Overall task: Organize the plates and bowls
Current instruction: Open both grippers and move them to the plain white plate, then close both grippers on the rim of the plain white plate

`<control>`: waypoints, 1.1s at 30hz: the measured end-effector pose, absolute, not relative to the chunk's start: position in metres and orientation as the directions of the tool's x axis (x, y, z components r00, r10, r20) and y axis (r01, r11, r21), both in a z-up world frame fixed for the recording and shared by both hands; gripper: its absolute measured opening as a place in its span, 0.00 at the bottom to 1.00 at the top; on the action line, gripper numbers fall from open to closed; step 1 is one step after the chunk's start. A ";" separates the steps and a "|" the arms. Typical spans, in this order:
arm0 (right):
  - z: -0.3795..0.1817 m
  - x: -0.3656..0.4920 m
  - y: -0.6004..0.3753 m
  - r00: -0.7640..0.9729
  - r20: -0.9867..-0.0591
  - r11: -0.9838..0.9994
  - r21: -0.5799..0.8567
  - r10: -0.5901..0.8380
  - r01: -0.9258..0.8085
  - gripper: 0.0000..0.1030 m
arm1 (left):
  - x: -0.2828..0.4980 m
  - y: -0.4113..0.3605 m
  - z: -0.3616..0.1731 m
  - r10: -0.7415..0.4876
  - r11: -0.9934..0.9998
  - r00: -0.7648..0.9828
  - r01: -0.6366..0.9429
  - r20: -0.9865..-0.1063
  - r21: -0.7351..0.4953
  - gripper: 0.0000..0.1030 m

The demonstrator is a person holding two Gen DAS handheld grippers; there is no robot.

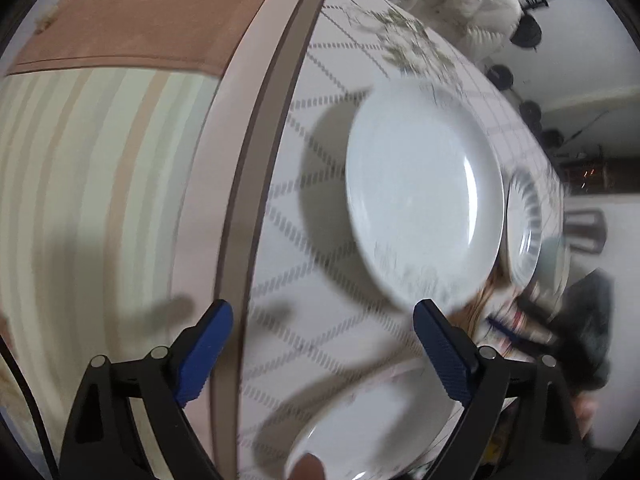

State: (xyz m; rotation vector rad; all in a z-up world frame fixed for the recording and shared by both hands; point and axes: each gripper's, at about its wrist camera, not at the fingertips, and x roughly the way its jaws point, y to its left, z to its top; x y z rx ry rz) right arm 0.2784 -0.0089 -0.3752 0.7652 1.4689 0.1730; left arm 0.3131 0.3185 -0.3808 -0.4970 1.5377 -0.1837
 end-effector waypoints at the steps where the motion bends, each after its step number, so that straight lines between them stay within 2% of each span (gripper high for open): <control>1: -0.384 0.286 -0.009 0.105 -0.815 0.741 0.565 0.570 0.363 1.00 | 0.322 0.320 -0.385 -0.444 0.870 0.043 -0.216 -0.895 -0.442 0.90; 5: -0.401 0.298 -0.011 0.112 -0.780 0.675 0.596 0.616 0.435 1.00 | 0.355 0.311 -0.397 -0.497 0.833 0.065 -0.241 -0.865 -0.497 0.89; 9: -0.400 0.310 -0.010 0.139 -0.763 0.644 0.615 0.631 0.454 0.97 | 0.386 0.306 -0.408 -0.538 0.813 0.034 -0.243 -0.842 -0.530 0.68; 11: -0.398 0.316 -0.010 0.142 -0.767 0.646 0.611 0.625 0.457 0.95 | 0.400 0.297 -0.412 -0.524 0.827 0.017 -0.226 -0.851 -0.514 0.66; 14: -0.399 0.323 -0.009 0.138 -0.764 0.638 0.611 0.631 0.468 0.65 | 0.409 0.297 -0.413 -0.514 0.842 -0.005 -0.192 -0.858 -0.504 0.61; 16: -0.401 0.327 -0.011 0.138 -0.761 0.628 0.611 0.634 0.482 0.60 | 0.416 0.293 -0.410 -0.495 0.858 -0.009 -0.162 -0.869 -0.487 0.60; 17: -0.402 0.328 -0.011 0.138 -0.763 0.631 0.609 0.631 0.480 0.53 | 0.419 0.290 -0.411 -0.488 0.864 -0.016 -0.151 -0.873 -0.480 0.60; 21: -0.406 0.336 -0.004 0.113 -0.771 0.650 0.597 0.626 0.470 0.33 | 0.429 0.276 -0.409 -0.418 0.907 -0.038 -0.081 -0.908 -0.414 0.46; 25: -0.404 0.337 -0.004 0.098 -0.807 0.700 0.560 0.583 0.444 0.21 | 0.430 0.276 -0.407 -0.327 0.945 -0.033 -0.025 -0.944 -0.326 0.21; 26: -0.404 0.336 -0.006 0.099 -0.807 0.698 0.558 0.582 0.448 0.15 | 0.429 0.279 -0.408 -0.336 0.942 -0.032 -0.026 -0.941 -0.335 0.20; 27: -0.405 0.334 -0.011 0.103 -0.804 0.694 0.562 0.585 0.449 0.13 | 0.428 0.281 -0.408 -0.345 0.939 -0.029 -0.026 -0.938 -0.344 0.20; 33: -0.403 0.335 -0.011 0.120 -0.801 0.709 0.579 0.586 0.403 0.13 | 0.416 0.286 -0.403 -0.366 0.930 0.032 -0.038 -0.930 -0.367 0.14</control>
